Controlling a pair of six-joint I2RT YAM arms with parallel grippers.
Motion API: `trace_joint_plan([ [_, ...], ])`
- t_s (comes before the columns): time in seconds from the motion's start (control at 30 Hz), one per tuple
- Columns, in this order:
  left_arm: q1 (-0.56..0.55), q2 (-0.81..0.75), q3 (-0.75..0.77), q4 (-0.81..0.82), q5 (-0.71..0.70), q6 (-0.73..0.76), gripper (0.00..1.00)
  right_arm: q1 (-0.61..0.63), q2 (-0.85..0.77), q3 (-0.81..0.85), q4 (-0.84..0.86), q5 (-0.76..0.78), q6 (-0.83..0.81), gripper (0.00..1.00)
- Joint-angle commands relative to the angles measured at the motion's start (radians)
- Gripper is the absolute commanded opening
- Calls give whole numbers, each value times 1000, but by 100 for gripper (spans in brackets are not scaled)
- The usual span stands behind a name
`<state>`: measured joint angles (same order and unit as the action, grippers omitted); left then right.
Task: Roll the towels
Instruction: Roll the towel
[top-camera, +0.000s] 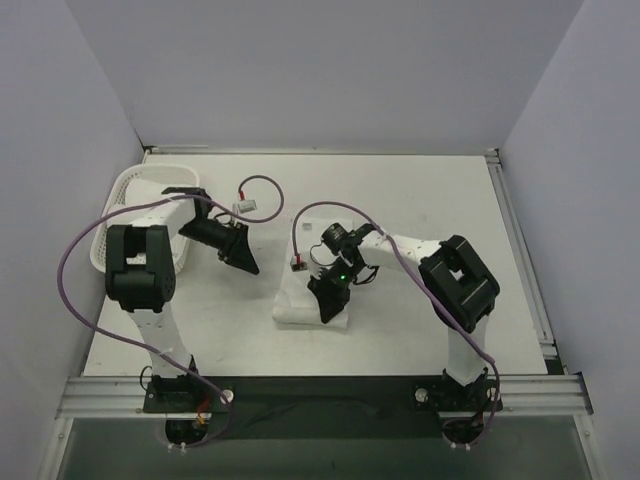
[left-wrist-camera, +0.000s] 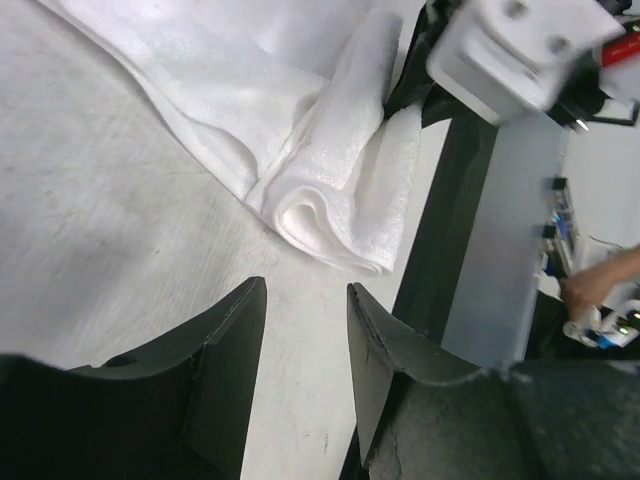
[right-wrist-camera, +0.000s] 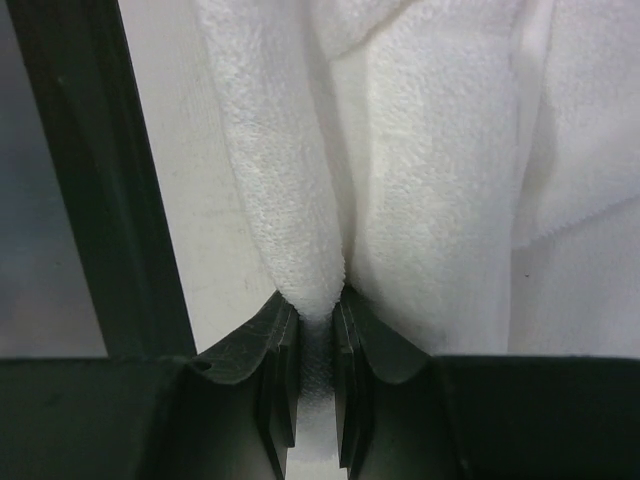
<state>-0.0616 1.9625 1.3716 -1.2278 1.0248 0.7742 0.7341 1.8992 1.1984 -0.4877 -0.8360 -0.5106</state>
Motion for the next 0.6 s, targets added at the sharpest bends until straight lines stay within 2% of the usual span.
trace_joint_plan([
  [0.0, 48, -172, -20, 42, 52, 59, 49, -53, 63, 65, -124, -161, 18, 0],
  [0.07, 54, -306, -86, 100, -3, 62, 51, -85, 112, 88, -146, -195, 27, 0],
  [0.13, 42, -410, -193, 232, -73, 56, 53, -110, 144, 124, -164, -239, 37, 0],
  [0.17, 31, -509, -238, 328, -101, 56, 57, -116, 179, 136, -187, -253, 40, 0],
  [0.23, -10, -601, -310, 411, -159, 65, 60, -128, 210, 174, -206, -297, 47, 0],
  [0.33, -163, -764, -463, 568, -319, 105, 61, -147, 279, 231, -250, -348, 57, 0],
  [0.37, -261, -830, -529, 643, -395, 128, 62, -156, 309, 245, -277, -353, 57, 0],
  [0.43, -351, -908, -604, 736, -512, 148, 65, -163, 348, 282, -314, -377, 58, 0],
  [0.5, -475, -935, -685, 844, -564, 184, 66, -171, 365, 296, -330, -385, 52, 0],
  [0.57, -553, -944, -732, 937, -652, 237, 68, -176, 386, 314, -347, -396, 50, 0],
])
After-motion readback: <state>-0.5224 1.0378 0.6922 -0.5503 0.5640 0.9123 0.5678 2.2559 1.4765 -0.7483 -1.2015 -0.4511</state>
